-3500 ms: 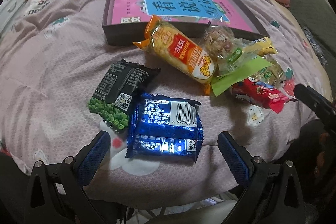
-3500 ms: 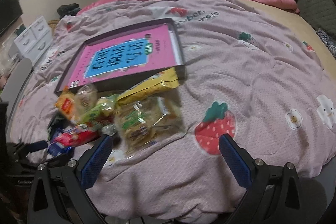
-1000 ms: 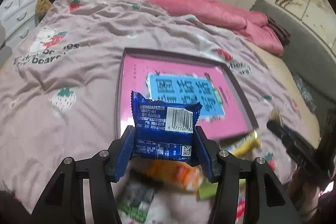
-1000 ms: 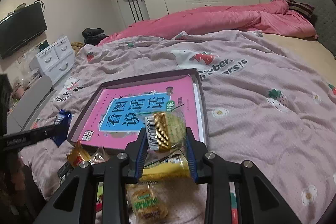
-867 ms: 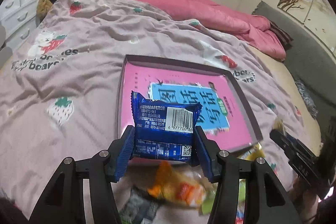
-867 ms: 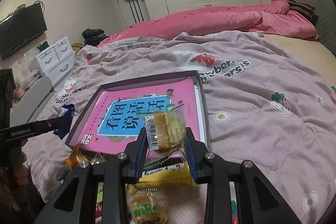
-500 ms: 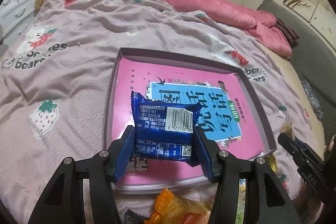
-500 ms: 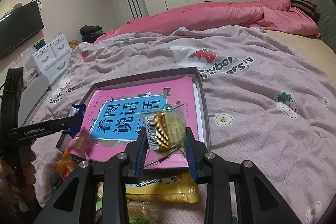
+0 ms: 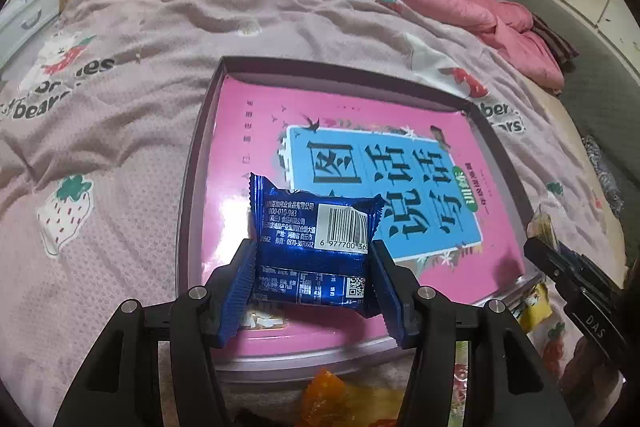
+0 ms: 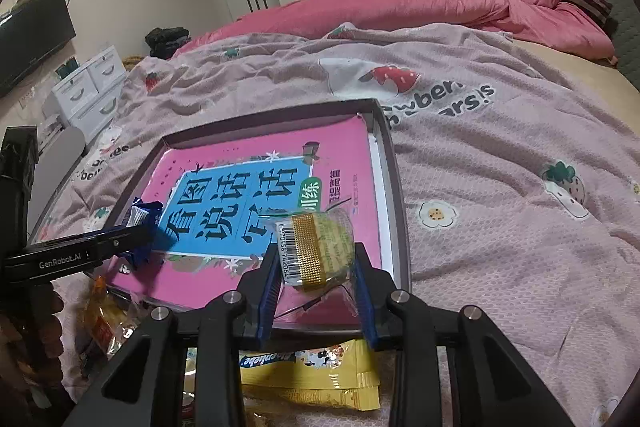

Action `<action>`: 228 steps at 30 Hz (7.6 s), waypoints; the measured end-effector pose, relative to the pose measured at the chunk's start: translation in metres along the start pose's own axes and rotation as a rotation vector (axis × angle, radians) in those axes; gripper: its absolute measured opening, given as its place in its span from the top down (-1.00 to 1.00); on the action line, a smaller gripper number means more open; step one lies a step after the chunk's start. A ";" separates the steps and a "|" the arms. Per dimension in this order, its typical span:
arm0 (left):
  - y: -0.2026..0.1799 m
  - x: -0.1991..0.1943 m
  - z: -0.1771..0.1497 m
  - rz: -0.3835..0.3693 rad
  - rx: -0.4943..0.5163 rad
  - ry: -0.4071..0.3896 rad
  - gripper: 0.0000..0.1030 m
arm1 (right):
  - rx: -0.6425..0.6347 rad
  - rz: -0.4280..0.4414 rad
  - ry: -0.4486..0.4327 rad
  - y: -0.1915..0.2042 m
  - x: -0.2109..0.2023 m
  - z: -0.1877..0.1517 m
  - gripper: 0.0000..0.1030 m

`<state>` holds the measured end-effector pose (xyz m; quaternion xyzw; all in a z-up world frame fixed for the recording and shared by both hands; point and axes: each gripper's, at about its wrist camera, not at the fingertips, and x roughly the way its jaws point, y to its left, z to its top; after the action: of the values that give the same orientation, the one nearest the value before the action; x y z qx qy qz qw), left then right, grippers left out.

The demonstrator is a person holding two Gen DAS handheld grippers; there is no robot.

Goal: Organize snacks
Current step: 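Lift the blue biscuit pack with the left tool and carry it into the tray, then open the left tool to drop the blue pack and withdraw, then grasp the black pea-snack pack with the left tool while the right tool grasps the red candy pack, then carry the black pack into the tray with the left tool while the right tool carries the red pack there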

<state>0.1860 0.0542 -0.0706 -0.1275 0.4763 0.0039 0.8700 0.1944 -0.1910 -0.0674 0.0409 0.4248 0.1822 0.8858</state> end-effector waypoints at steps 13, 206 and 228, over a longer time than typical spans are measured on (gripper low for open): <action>-0.003 -0.001 -0.004 -0.008 0.011 0.021 -0.17 | -0.006 -0.021 0.044 0.000 0.011 -0.004 0.31; -0.001 -0.122 -0.046 -0.087 0.101 -0.119 0.02 | -0.122 0.169 -0.234 0.032 -0.120 -0.028 0.67; -0.034 -0.072 -0.022 -0.093 0.134 -0.082 0.02 | -0.079 0.171 -0.209 0.021 -0.088 -0.009 0.67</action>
<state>0.1329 0.0245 -0.0145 -0.0907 0.4330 -0.0632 0.8946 0.1312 -0.2036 -0.0031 0.0606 0.3175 0.2683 0.9075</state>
